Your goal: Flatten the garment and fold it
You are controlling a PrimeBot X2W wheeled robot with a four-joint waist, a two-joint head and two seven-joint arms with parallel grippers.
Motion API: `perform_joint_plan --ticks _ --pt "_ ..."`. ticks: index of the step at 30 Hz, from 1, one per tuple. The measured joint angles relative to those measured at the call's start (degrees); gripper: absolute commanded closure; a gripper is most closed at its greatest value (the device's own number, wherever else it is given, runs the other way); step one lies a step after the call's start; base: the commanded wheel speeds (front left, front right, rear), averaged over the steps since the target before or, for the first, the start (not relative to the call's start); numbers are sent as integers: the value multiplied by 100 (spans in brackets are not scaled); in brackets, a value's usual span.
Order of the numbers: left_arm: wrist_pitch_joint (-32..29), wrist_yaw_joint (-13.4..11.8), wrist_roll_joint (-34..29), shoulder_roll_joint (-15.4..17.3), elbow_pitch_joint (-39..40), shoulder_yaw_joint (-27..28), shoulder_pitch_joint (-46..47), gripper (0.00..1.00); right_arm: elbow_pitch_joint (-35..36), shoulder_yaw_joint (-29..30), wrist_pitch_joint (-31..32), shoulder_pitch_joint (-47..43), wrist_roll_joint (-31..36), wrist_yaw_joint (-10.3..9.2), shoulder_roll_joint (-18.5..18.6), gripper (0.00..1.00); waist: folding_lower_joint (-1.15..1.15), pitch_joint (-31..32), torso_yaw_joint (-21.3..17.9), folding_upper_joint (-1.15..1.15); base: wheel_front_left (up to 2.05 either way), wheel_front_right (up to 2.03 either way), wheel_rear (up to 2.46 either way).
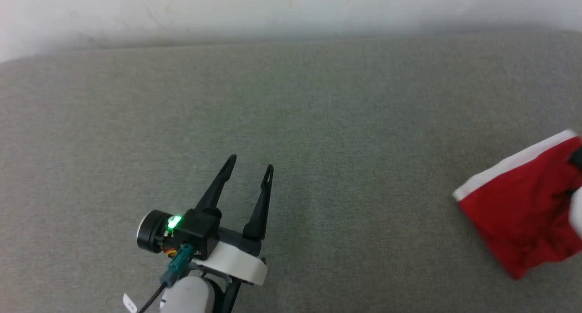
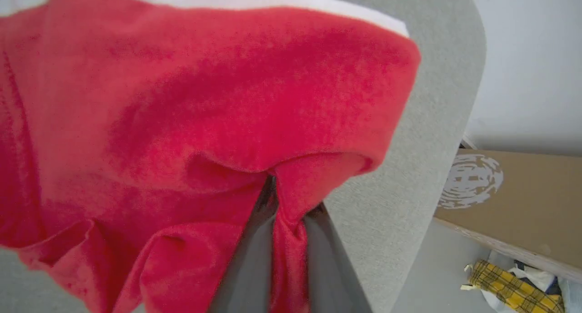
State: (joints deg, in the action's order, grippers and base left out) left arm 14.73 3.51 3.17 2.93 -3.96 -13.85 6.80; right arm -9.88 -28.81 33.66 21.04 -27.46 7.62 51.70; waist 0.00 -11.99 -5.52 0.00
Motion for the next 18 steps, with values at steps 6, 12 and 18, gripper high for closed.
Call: perform_joint_plan --ticks 6,12,18 --pt "0 54 -85 14 19 -11 232 0 -1392 1103 -725 89 122 -1 -135 100 0 -557 -187 0 0 0 0" --pt "0 102 -120 38 30 -30 359 0 -2521 2167 -1296 91 434 0 -491 100 1 -1057 -239 0 0 0 0" --pt "0 108 -125 40 58 -42 455 0 -3192 2706 -1804 123 944 0 -505 100 1 -1426 -166 0 0 0 0"
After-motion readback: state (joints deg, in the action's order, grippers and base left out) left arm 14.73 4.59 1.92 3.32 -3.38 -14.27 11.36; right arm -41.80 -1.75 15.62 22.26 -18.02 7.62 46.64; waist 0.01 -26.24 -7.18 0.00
